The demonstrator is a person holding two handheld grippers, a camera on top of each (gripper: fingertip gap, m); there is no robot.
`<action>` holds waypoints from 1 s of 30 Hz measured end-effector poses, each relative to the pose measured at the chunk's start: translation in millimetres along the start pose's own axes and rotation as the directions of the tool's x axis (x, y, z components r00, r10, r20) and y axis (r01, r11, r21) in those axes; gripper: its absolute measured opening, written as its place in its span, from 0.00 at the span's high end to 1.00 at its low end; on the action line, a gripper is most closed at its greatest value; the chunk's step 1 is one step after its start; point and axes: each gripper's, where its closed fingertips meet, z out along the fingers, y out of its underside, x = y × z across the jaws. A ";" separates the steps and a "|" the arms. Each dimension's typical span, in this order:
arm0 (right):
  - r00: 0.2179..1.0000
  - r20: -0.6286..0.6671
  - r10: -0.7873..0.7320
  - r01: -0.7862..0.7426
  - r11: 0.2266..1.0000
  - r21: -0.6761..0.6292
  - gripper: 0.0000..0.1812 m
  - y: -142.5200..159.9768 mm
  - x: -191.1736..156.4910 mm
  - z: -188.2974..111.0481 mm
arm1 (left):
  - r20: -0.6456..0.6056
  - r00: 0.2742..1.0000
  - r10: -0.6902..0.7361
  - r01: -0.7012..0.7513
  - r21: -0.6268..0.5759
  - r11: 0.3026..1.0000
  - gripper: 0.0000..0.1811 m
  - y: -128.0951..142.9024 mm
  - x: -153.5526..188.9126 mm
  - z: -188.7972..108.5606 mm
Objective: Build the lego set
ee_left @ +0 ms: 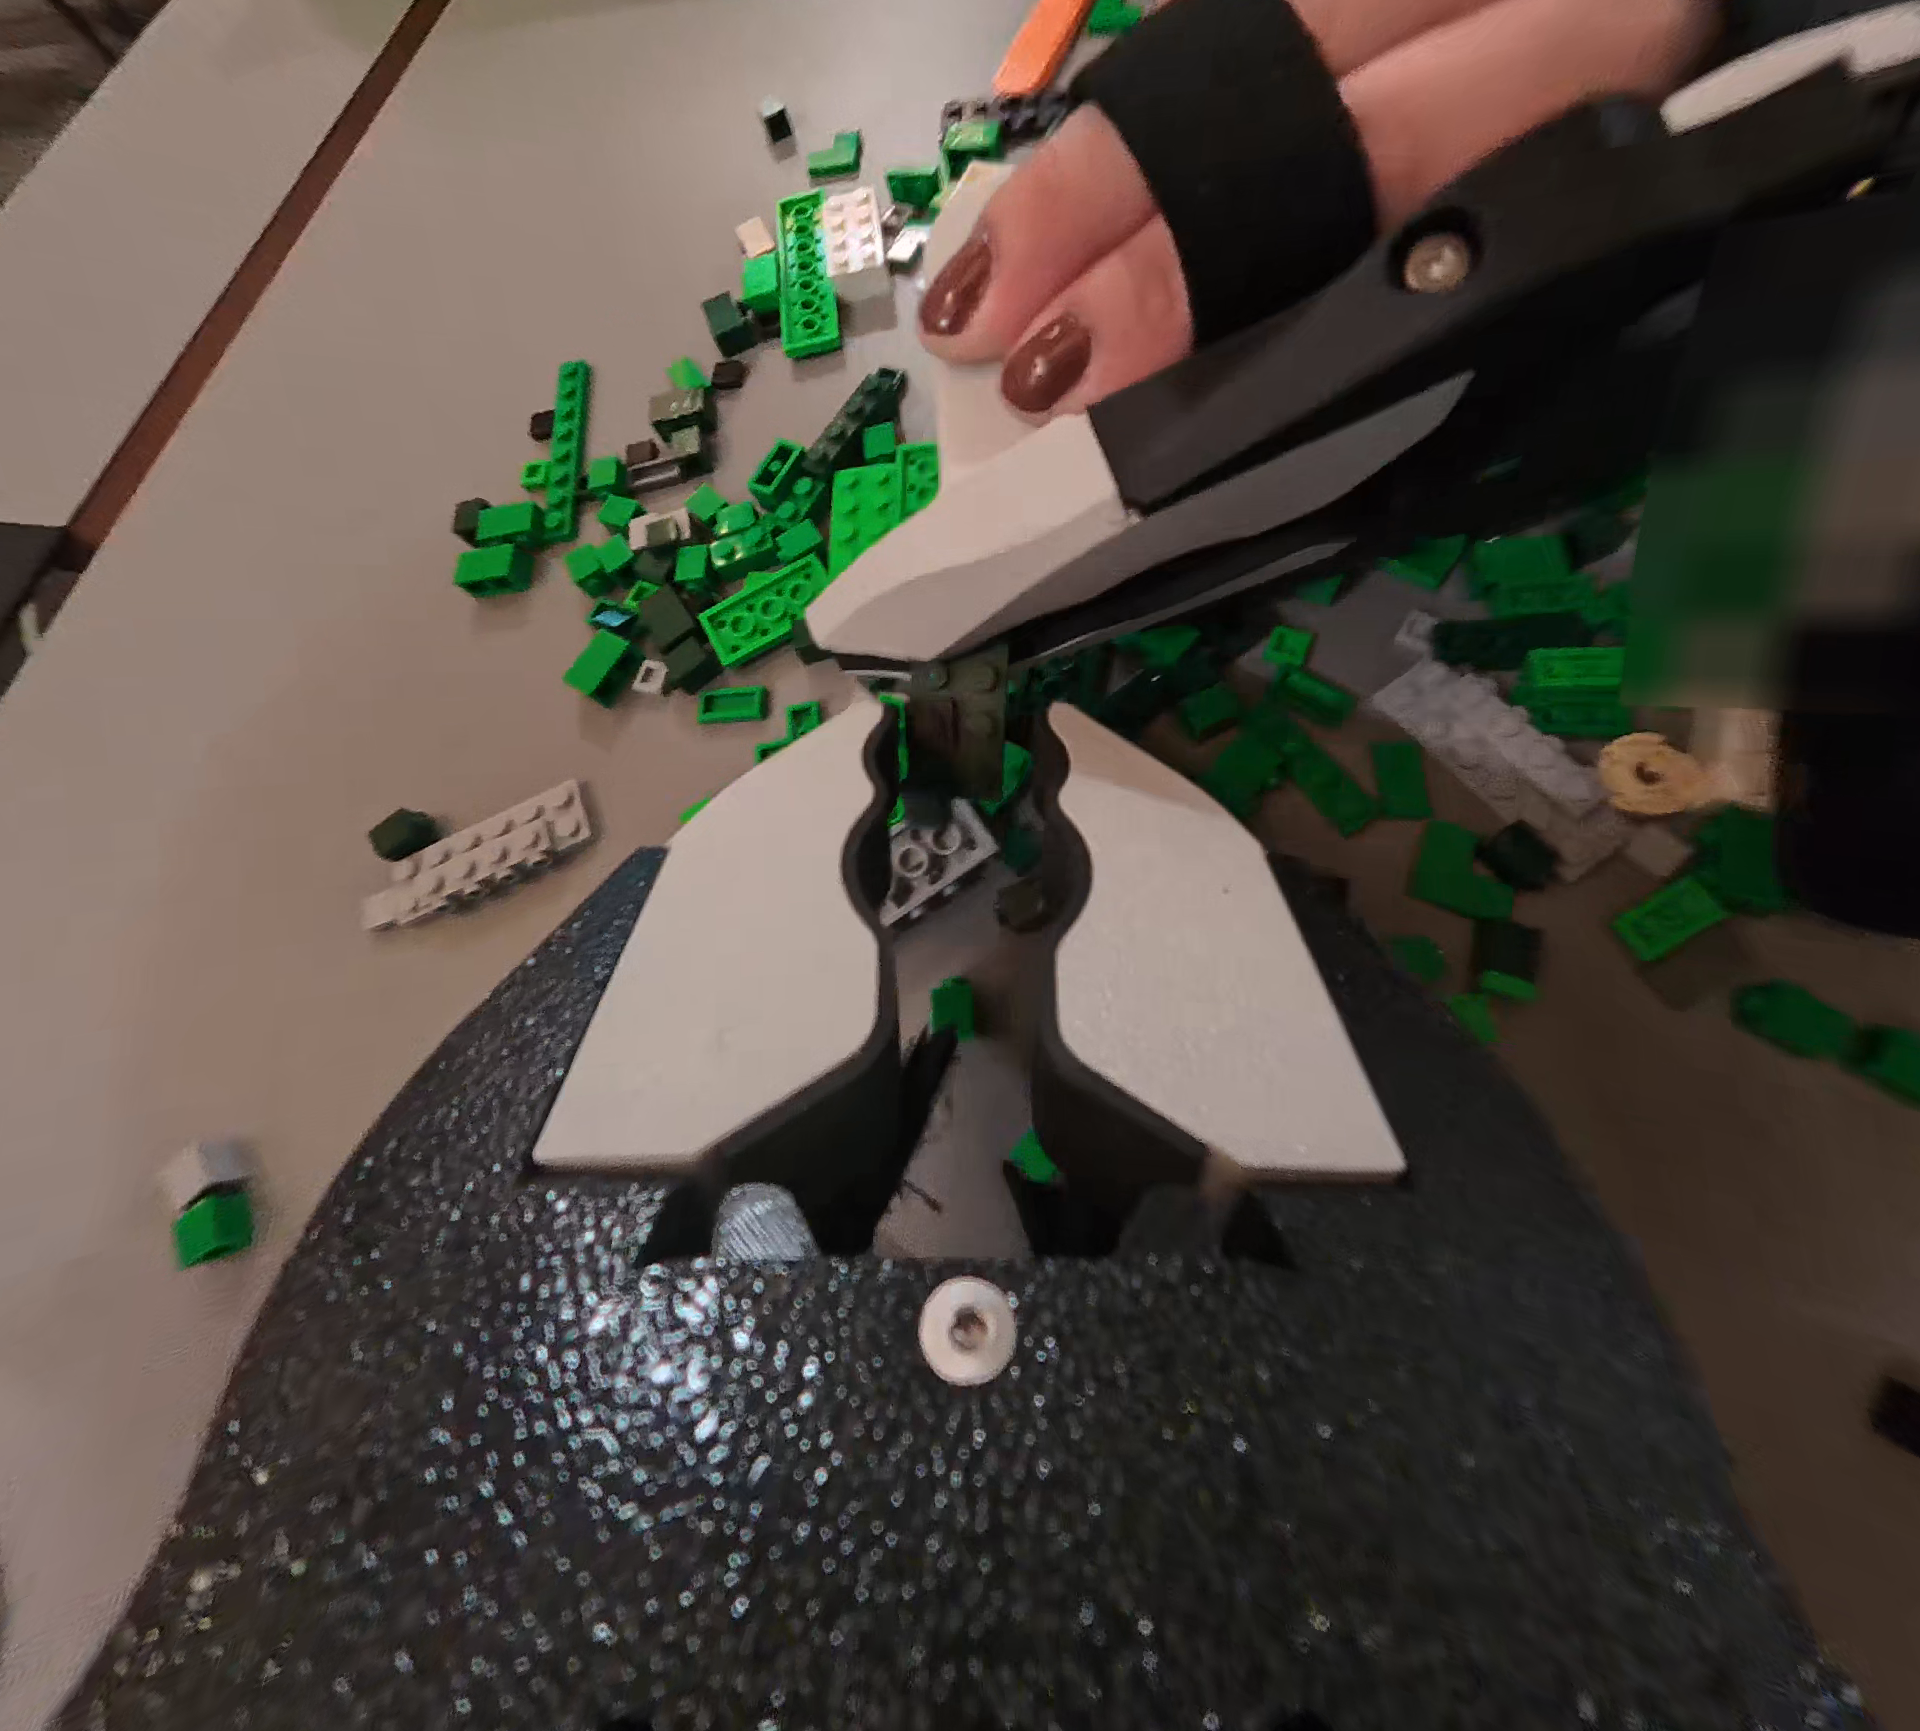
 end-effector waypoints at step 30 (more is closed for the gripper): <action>0.852 0.336 0.402 -0.387 0.915 -0.113 0.97 5.7 -24.1 1.9 | 0.299 0.876 0.378 -0.330 -0.198 0.923 0.93 -4.3 -13.5 3.4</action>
